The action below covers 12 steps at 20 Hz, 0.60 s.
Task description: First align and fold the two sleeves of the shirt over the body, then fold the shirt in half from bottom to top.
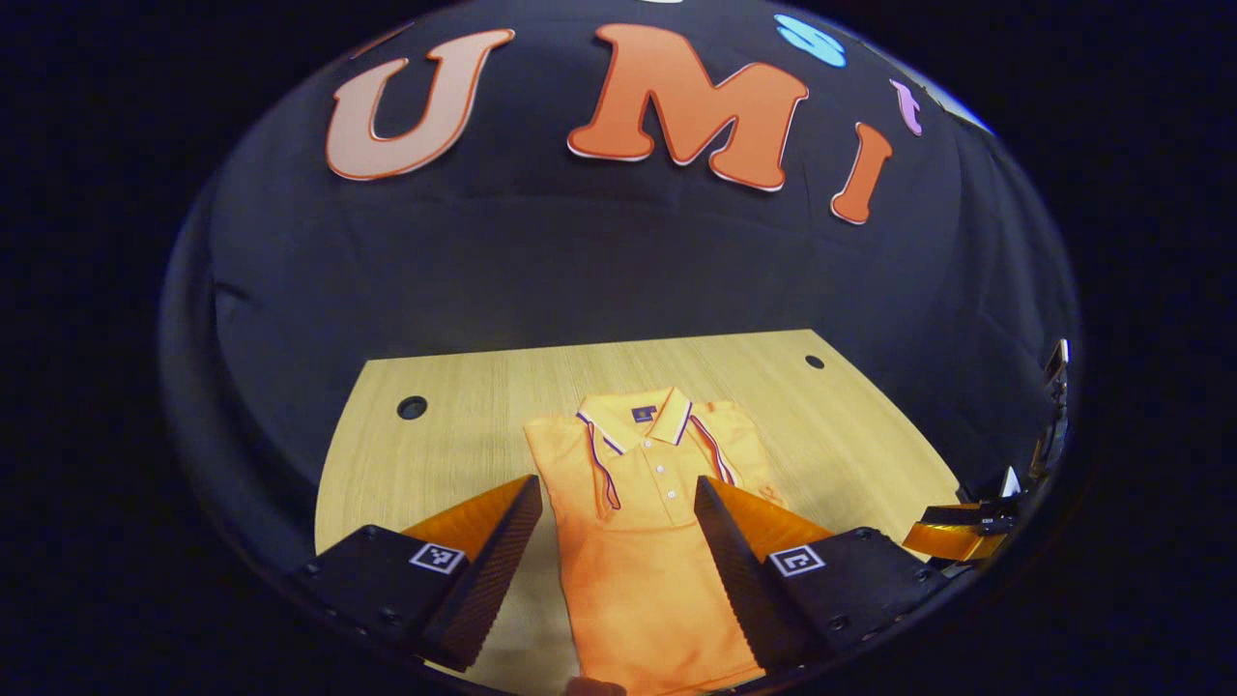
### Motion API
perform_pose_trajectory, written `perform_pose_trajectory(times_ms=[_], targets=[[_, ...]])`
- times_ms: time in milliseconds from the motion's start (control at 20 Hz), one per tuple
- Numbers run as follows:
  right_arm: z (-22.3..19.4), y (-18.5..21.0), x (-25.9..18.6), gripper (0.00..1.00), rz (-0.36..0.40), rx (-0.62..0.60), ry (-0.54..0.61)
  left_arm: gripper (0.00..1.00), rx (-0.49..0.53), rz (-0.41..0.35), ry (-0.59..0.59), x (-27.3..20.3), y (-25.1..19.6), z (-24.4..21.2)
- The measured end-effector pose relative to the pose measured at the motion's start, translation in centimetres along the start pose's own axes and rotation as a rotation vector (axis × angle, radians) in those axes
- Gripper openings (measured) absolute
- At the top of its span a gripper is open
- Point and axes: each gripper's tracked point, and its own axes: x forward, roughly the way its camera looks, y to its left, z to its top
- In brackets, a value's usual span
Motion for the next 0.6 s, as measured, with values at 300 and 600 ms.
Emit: perform_pose_trajectory(times_ms=[300, 600], targets=[[0.0, 1.1, -1.9, 0.99, 0.052, -0.192, -0.128, 0.98, 0.006, 0.103, -0.254, -7.1, 0.3, -1.0], [-5.5, -0.6, -2.3, 0.99, 0.079, -0.275, 0.009, 0.98, 0.0, 0.16, -0.136, -10.0, -0.2, -8.2]])
